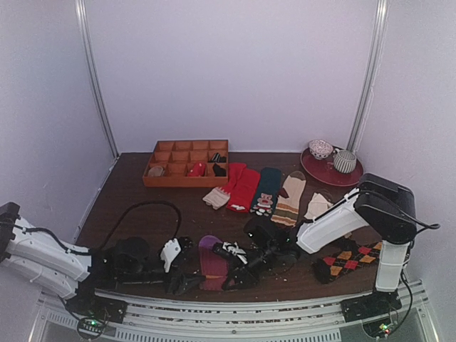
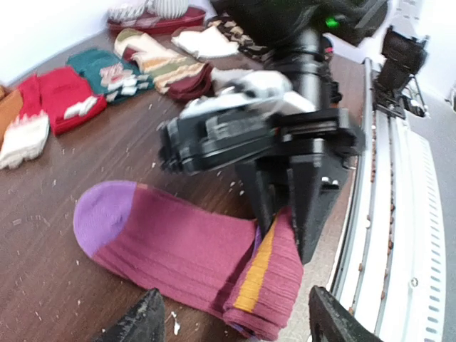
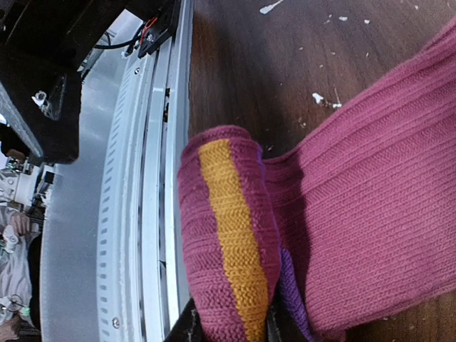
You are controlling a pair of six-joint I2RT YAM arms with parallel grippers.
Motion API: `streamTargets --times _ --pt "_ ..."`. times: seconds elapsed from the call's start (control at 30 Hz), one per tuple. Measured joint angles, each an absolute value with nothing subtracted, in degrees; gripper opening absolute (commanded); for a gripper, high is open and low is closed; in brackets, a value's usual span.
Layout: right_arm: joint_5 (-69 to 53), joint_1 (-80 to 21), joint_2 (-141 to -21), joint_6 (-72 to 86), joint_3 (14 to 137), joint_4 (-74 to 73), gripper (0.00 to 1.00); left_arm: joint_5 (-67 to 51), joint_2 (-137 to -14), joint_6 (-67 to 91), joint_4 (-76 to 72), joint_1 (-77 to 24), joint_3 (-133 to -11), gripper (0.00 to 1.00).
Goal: Roll the socks
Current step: Roll a pair of socks at the center of the board.
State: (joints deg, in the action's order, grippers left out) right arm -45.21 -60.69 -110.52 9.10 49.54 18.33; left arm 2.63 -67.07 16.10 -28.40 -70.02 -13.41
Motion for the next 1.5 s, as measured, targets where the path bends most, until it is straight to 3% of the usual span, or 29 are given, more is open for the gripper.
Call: streamTargets --times 0.67,0.97,1.13,1.27,1.37,1.43,1.5 --pt "-55.4 -57.7 -114.9 16.5 55.6 9.5 0.21 0.4 -84.0 4.0 -46.4 -74.7 -12.2 0.68" --pt "-56.0 -57.5 -115.1 16.3 55.7 9.4 0.21 -0.5 -89.9 3.1 -48.9 -74.7 -13.9 0.56" --pt "-56.0 -57.5 -115.1 16.3 55.6 9.5 0.21 -0.4 -90.3 3.4 -49.9 -74.7 -13.9 0.4" --pt "-56.2 -57.5 -115.1 16.3 55.6 9.3 0.21 -0.3 -91.8 3.7 -51.1 -74.7 -13.9 0.55" --pt "-56.2 -57.5 -115.1 16.3 55.5 9.3 0.21 -0.5 -93.7 4.1 -52.3 -74.7 -13.9 0.59" --pt "-56.2 -57.5 -115.1 16.3 55.4 9.5 0.21 -0.5 -94.4 4.3 -53.0 -74.7 -13.9 0.6" --pt "-56.2 -57.5 -115.1 16.4 55.2 9.9 0.21 -0.4 -94.5 4.5 -53.7 -74.7 -13.7 0.53"
